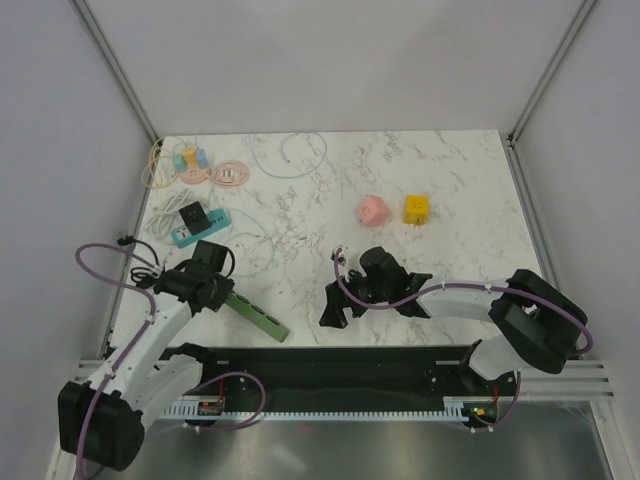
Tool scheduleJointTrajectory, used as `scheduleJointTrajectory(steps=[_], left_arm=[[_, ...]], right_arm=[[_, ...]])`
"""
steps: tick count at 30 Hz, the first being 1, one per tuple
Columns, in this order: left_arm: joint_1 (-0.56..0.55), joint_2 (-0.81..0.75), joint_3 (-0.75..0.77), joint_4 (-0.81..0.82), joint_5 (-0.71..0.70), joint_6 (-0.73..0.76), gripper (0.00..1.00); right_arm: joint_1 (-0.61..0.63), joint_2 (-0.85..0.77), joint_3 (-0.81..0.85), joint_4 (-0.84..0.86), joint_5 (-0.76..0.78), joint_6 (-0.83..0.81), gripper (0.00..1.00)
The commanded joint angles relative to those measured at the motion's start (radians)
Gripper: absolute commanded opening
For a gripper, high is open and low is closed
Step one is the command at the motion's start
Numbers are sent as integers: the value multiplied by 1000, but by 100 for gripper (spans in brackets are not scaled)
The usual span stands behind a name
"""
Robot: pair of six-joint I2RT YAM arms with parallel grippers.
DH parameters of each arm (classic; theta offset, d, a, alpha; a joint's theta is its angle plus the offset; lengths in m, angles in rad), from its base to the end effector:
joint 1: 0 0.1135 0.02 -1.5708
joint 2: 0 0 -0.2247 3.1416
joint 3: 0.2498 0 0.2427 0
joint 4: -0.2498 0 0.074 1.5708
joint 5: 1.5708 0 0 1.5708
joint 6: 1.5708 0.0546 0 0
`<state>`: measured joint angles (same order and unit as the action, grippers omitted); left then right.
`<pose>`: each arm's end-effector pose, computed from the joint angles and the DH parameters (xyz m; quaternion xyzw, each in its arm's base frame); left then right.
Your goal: Pull the plug off the socket
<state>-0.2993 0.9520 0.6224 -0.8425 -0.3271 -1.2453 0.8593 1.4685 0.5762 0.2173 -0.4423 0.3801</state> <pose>0.1775 -0.0364 0.1613 -0.4693 0.8462 -0.0220 0.2513 0.1701 0.2331 0.1145 -0.3010 0.8317 0.4063 0.2291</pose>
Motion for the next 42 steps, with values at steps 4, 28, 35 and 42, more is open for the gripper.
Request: scheduleJointTrajectory(steps=[4, 28, 35, 42], left_arm=[[69, -203, -13, -191, -200, -183, 2], [275, -55, 278, -237, -288, 125, 100], [276, 66, 422, -46, -120, 216, 100], [281, 342, 592, 200, -95, 412, 100]], right_arm=[[-3, -20, -15, 48, -53, 19, 98], [-3, -4, -21, 67, -88, 34, 98], [-3, 24, -3, 44, -88, 29, 98], [-5, -22, 47, -111, -3, -50, 98]])
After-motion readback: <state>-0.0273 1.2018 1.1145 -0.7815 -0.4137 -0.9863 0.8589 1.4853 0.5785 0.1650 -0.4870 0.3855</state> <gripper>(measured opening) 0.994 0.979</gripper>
